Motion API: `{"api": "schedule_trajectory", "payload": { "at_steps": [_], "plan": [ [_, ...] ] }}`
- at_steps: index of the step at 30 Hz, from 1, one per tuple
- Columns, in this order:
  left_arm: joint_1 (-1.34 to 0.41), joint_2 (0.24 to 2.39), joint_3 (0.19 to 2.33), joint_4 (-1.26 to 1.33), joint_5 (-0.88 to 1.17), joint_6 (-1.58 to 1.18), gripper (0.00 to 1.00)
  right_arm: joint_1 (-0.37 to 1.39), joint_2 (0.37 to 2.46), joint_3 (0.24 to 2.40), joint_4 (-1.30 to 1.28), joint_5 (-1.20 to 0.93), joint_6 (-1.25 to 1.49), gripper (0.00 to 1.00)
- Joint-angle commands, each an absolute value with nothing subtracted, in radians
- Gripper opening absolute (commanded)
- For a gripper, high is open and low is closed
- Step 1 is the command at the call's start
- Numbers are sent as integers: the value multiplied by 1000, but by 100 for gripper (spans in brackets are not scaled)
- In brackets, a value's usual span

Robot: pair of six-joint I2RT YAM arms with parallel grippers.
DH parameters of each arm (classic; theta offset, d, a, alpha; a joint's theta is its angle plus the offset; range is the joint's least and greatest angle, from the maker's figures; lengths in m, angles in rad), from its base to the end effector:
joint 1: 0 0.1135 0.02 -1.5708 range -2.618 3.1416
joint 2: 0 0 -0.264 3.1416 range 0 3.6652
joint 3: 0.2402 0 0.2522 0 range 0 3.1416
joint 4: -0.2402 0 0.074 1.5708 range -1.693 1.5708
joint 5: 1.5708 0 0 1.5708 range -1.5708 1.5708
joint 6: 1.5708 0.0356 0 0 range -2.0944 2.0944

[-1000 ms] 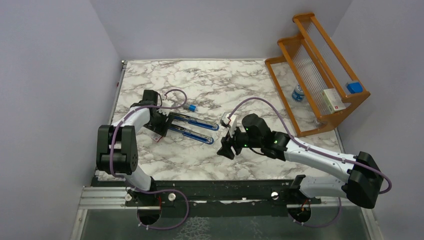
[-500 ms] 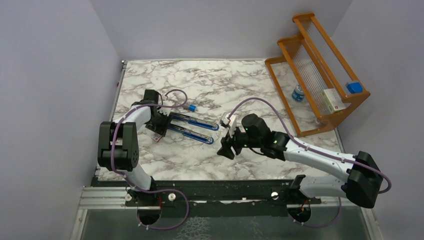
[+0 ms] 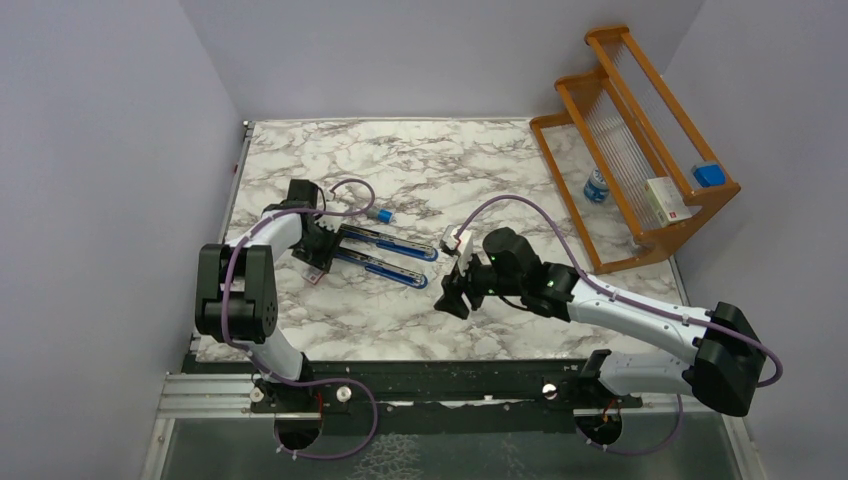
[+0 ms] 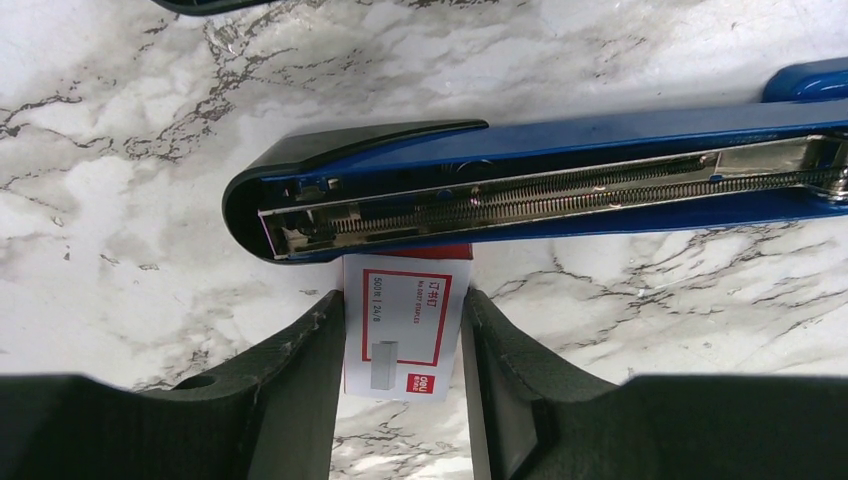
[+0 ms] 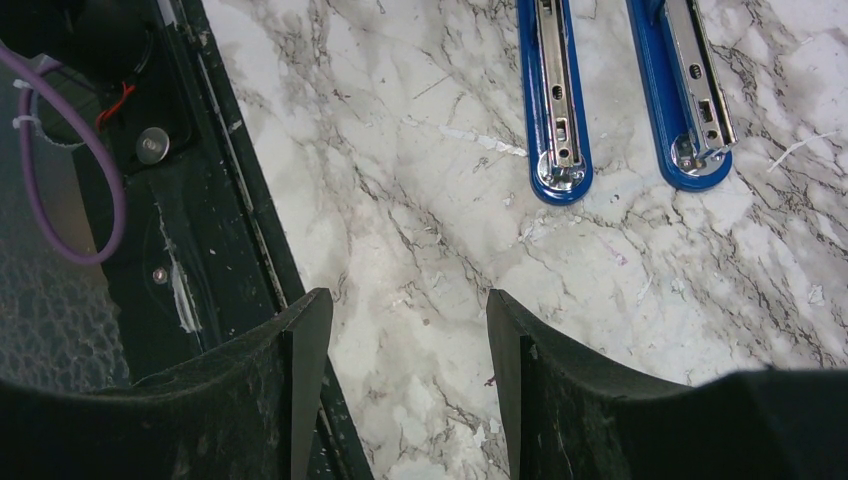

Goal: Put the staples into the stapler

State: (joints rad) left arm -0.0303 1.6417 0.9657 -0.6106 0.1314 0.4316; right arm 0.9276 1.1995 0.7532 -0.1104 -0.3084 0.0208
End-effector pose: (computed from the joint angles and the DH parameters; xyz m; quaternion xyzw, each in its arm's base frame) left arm 0.2977 -0.0137 0.1655 0.2352 0.9594 -0.0355 0.1514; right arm 0.1489 0.2167 0.2509 -0.4454 0.7439 0.3386 0.3656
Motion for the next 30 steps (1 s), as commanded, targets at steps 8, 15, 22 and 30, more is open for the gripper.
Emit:
{"api": "schedule_trajectory", "payload": {
  "at_steps": [8, 15, 22, 30],
  "plan": [
    [-70, 1482, 959, -718, 213, 452, 33, 928, 1152, 752, -96, -307, 35, 62],
    [-171, 1358, 981, -788, 251, 469, 32, 928, 1024, 700, -31, -128, 111, 62],
    [-365, 1350, 1052, -827, 297, 476, 30, 925, 934, 685, -43, 169, 169, 62],
    [-620, 1548, 1257, -796, 335, 519, 28, 676, 956, 672, -123, -1, 255, 63]
  ]
}}
